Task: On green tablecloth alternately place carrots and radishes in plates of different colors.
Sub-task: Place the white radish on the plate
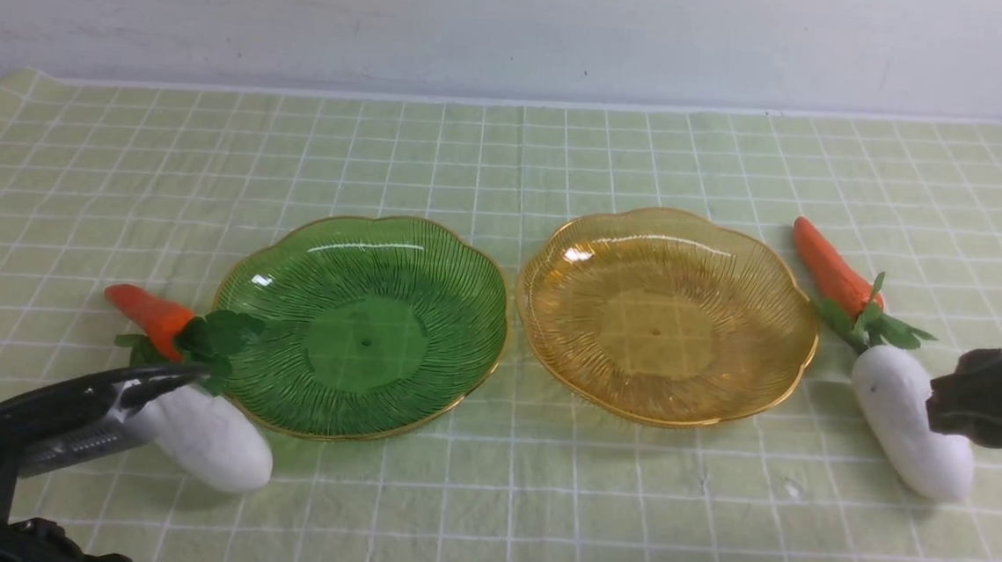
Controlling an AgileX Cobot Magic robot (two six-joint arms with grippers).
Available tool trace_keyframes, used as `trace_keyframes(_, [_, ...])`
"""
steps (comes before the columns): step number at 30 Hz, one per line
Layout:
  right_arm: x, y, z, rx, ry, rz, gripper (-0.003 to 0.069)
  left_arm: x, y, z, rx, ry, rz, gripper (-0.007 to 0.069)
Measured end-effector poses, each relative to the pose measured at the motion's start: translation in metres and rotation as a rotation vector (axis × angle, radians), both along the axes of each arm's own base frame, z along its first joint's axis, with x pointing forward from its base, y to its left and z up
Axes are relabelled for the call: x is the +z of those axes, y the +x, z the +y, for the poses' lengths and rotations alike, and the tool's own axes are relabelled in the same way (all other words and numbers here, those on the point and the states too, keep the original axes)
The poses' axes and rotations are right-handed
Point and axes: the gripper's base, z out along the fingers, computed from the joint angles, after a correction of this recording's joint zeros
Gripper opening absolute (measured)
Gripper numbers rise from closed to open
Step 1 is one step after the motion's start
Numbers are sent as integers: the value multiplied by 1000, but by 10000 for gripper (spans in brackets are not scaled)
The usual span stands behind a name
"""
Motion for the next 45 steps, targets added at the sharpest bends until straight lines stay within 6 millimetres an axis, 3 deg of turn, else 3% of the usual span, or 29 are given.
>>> trace_keyframes(6, [-27,22,-3,-10,-31,-28,576,0,1,0,6,1,-13,192])
trace_keyframes(15, [-76,40,-6,-5,-58,51,587,0,1,0,6,2,-17,216])
trace_keyframes(19, [-82,41,-7,17,-80,66,574,0,1,0,6,2,-17,216])
trace_keyframes(24, [-72,48,-9,65,-125,76,491,0,1,0,6,2,-17,216])
trace_keyframes(28, [-60,54,-9,58,-117,127,491,0,1,0,6,2,-17,216])
trace_keyframes(34, [-7,67,-6,2,-48,176,491,0,1,0,6,2,-17,216])
trace_keyframes(39, [26,78,9,-8,127,94,491,0,2,0,6,2,-18,216])
trace_keyframes(43, [29,84,25,45,200,34,491,0,2,0,7,2,-19,216])
trace_keyframes(45, [25,91,44,121,217,-24,491,0,2,0,7,3,-22,216])
